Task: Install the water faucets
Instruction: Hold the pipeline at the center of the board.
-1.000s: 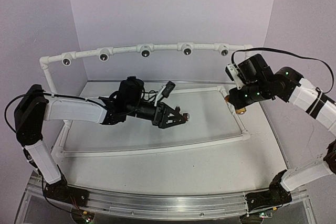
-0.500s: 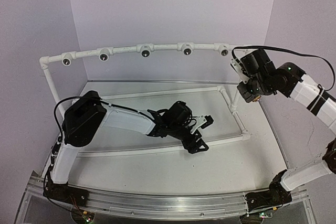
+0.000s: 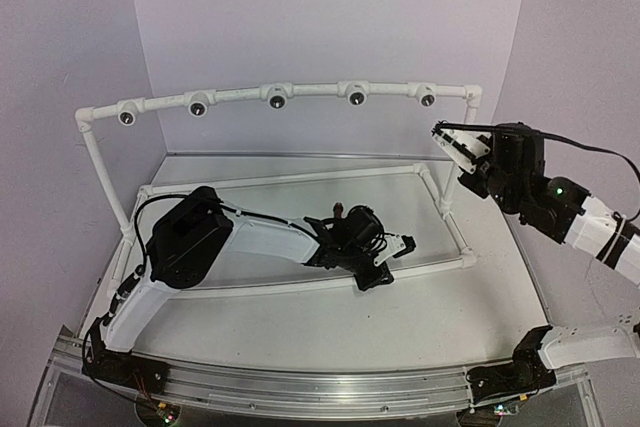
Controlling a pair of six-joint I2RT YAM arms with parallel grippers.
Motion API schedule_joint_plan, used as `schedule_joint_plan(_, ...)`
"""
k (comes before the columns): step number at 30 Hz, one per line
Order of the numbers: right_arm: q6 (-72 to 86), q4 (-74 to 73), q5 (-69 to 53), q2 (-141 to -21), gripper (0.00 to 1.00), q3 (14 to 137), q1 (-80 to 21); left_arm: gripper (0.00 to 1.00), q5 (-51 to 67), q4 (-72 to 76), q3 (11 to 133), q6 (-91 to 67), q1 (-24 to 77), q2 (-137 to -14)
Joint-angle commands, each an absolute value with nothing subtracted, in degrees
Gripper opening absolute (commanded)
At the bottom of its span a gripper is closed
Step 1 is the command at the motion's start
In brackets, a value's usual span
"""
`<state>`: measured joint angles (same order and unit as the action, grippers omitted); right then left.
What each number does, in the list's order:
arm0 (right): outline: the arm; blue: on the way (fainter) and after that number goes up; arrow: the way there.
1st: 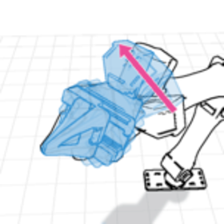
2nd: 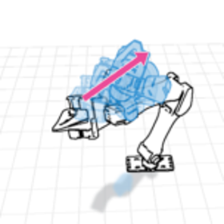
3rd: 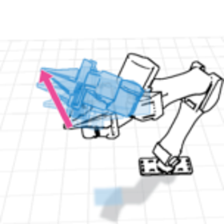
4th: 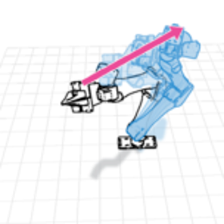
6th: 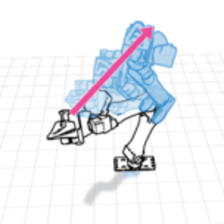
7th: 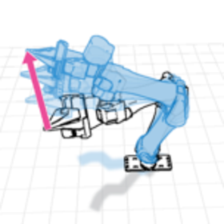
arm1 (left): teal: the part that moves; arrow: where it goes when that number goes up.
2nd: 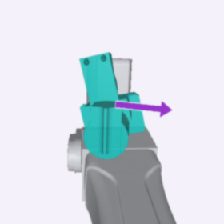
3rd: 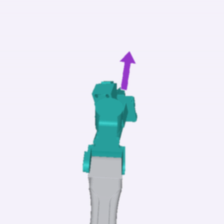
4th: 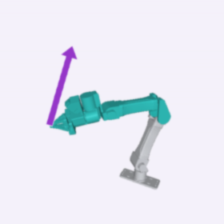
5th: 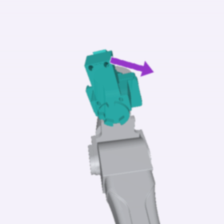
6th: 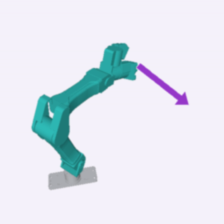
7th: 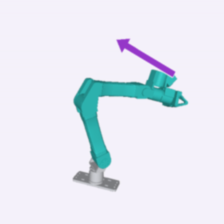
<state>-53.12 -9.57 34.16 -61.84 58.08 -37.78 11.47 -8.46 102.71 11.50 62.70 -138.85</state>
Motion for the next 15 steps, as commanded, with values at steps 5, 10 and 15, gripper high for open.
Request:
schedule_joint_plan(5,-88.3,27.3,27.4,-64.8,0.0,52.2,-38.0,0.0,6.0,-17.4,97.2,12.5,62.8,-139.3)
schedule_joint_plan(10,-104.7,36.8,29.7,-68.5,0.0,51.5,-41.5,0.0,5.7,-18.1,95.5,10.3,62.4,-139.8)
schedule_joint_plan(15,-113.5,43.6,31.1,-72.9,0.0,52.8,-43.3,0.0,4.9,-17.9,95.7,8.8,62.2,-140.7)
